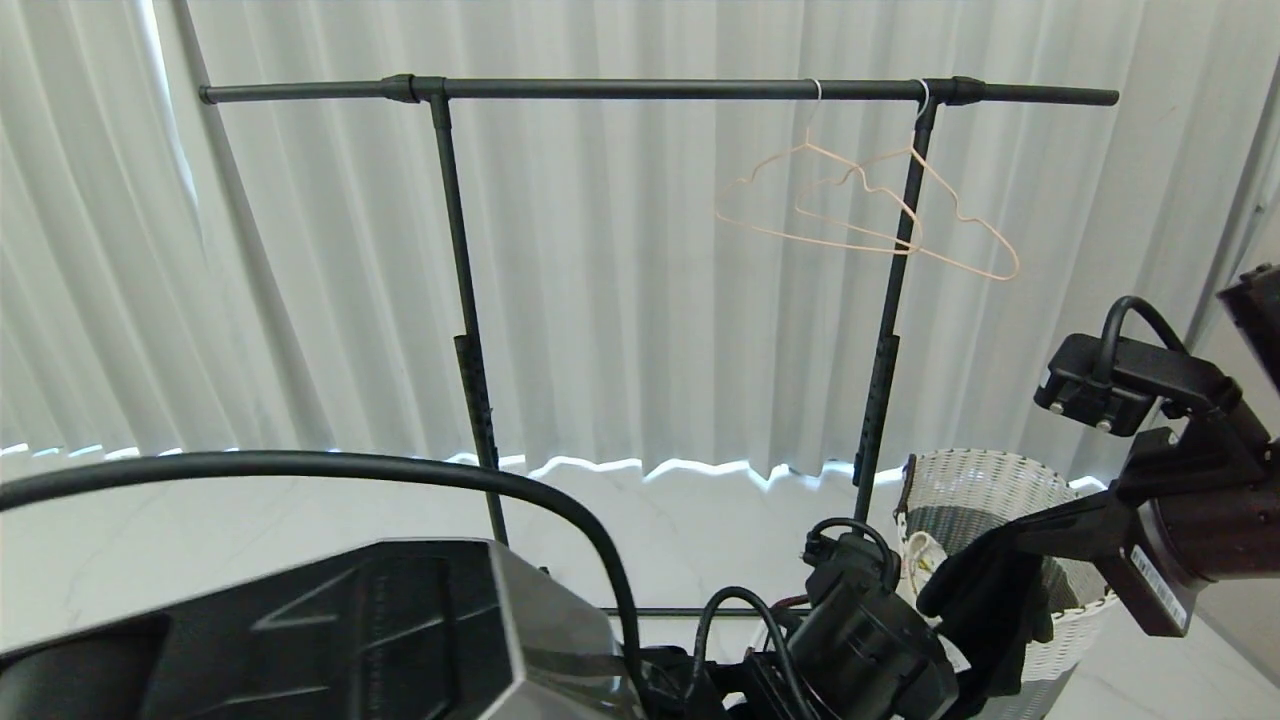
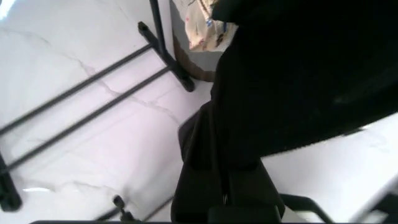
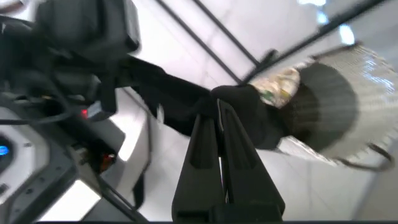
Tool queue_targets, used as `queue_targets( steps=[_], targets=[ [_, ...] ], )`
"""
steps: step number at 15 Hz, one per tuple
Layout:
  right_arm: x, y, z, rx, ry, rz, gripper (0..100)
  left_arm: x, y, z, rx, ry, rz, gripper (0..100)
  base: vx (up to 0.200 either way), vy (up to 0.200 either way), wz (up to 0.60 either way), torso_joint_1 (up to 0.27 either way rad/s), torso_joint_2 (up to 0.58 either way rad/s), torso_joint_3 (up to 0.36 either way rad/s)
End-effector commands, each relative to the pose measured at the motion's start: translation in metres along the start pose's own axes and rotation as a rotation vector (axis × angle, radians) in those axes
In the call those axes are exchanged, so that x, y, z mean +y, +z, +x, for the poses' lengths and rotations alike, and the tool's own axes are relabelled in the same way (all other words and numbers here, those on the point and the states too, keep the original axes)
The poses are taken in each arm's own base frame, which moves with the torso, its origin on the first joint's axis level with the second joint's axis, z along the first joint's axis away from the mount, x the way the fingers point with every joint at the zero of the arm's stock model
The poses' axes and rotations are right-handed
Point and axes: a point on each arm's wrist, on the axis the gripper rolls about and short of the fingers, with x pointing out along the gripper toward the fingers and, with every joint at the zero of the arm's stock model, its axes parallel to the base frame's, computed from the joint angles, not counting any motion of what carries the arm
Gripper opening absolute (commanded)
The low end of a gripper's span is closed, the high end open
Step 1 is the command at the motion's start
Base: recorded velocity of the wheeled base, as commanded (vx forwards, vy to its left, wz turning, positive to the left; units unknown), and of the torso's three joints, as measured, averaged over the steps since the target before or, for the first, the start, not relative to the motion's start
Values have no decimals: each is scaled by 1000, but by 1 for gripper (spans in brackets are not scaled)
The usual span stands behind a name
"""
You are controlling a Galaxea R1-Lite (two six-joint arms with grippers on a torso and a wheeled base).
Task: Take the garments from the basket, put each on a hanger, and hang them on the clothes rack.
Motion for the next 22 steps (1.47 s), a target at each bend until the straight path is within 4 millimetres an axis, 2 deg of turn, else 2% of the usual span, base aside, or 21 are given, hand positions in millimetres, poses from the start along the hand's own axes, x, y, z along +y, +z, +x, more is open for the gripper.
queue_targets(
  steps=[1, 2, 3, 5, 6, 7, 8, 9, 10, 11, 13, 18, 20, 22],
  targets=[
    [0, 1, 5, 0, 22, -1, 0, 7, 20, -65, -49, -29, -80, 0, 0, 0, 0, 0, 0, 0],
    [1, 3, 7, -5, 32, -3, 0, 11, 20, -85, -35, -27, -107, 0, 0, 0, 0, 0, 0, 0],
    [2, 5, 9, -21, 51, -11, 0, 17, 23, -120, -34, -34, -157, 0, 0, 0, 0, 0, 0, 0],
    [5, 9, 12, -44, 84, -23, 0, 25, 30, -169, -35, -41, -210, 0, 0, 0, 0, 0, 0, 0],
    [7, 10, 13, -51, 97, -30, 0, 26, 33, -184, -43, -49, -224, 0, 0, 0, 0, 0, 0, 0],
    [11, 12, 16, -56, 115, -44, 0, 31, 37, -211, -73, -66, -238, 0, 0, 0, 0, 0, 0, 0],
    [14, 14, 17, -68, 124, -54, 0, 35, 39, -229, -86, -72, -241, 0, 0, 0, 0, 0, 0, 0],
    [19, 17, 19, -79, 139, -71, 0, 40, 39, -247, -89, -75, -240, 0, 0, 0, 0, 0, 0, 0],
    [21, 18, 20, -91, 146, -78, 0, 41, 38, -258, -84, -78, -237, 0, 0, 0, 0, 0, 0, 0],
    [28, 23, 22, -114, 164, -101, 0, 48, 33, -280, -72, -77, -229, 0, 0, 0, 0, 0, 0, 0],
    [32, 24, 21, -130, 174, -108, 0, 54, 26, -294, -45, -62, -189, 0, 0, 0, 0, 0, 0, 0],
    [31, 21, 2, -175, 150, -86, 0, 61, 30, -292, -60, 1, 43, 0, 0, 0, 0, 0, 0, 0],
    [29, 22, -9, -215, 140, -81, 0, 64, 37, -295, -86, 42, 142, 0, 0, 0, 0, 0, 0, 0],
    [27, 29, -21, -266, 123, -65, 0, 69, 55, -291, -118, 110, 200, 0, 0, 0, 0, 0, 0, 0]
  ],
)
